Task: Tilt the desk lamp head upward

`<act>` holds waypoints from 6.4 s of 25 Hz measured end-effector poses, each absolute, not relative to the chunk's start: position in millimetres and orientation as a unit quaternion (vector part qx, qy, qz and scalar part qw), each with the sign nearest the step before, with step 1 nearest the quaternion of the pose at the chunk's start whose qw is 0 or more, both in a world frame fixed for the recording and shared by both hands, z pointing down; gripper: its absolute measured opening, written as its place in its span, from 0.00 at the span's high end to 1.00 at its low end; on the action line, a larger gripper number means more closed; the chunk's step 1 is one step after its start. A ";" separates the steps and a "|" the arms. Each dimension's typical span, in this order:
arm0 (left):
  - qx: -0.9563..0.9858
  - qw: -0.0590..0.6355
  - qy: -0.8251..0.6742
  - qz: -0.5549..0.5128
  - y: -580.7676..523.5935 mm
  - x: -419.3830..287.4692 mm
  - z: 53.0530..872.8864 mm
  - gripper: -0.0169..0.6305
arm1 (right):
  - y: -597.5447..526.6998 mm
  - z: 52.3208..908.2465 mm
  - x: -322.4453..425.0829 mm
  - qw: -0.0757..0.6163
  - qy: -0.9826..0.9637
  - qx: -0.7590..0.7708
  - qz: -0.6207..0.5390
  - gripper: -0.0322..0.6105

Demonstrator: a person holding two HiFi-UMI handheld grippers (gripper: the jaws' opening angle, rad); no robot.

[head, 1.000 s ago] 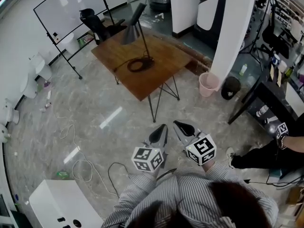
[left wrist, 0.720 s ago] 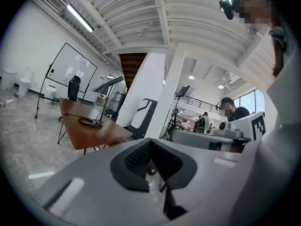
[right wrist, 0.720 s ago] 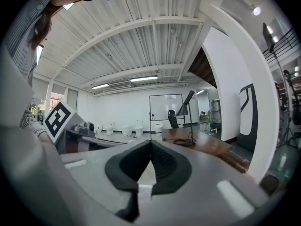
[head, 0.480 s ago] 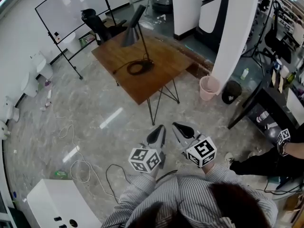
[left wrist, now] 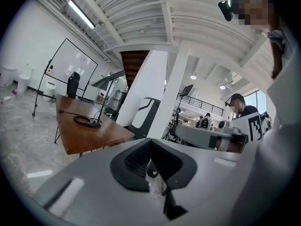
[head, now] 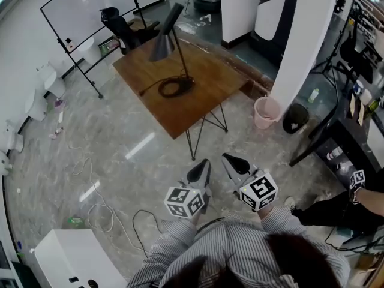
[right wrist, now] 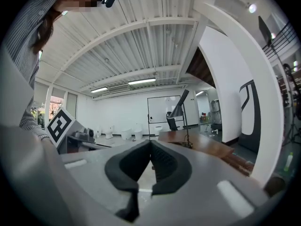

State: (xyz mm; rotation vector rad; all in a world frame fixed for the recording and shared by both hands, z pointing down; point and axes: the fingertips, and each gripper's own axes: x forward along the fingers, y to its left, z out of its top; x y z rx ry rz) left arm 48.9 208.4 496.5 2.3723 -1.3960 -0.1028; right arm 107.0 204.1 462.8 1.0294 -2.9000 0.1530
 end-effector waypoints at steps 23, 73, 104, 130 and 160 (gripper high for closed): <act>0.863 0.131 -0.488 0.011 -108.6 -68.5 468.7 0.97 | -96.2 424.0 10.3 0.018 -0.927 0.374 0.006 0.95; 0.786 0.131 -0.602 0.053 -348.5 -95.5 523.7 0.79 | -312.0 259.8 -61.4 0.299 -0.622 0.205 -0.694 0.63; 0.788 0.121 -0.601 0.054 -366.7 -91.3 525.5 0.88 | -353.9 252.5 -76.7 0.357 -0.525 0.177 -0.752 0.56; 0.807 0.124 -0.576 0.048 -365.7 -90.4 522.9 0.88 | -355.5 284.5 -51.4 0.214 -0.736 0.367 -0.527 0.56; 0.826 0.114 -0.550 0.052 -364.8 -89.2 522.4 0.89 | -348.6 321.9 -57.2 0.071 -0.857 0.442 -0.253 0.58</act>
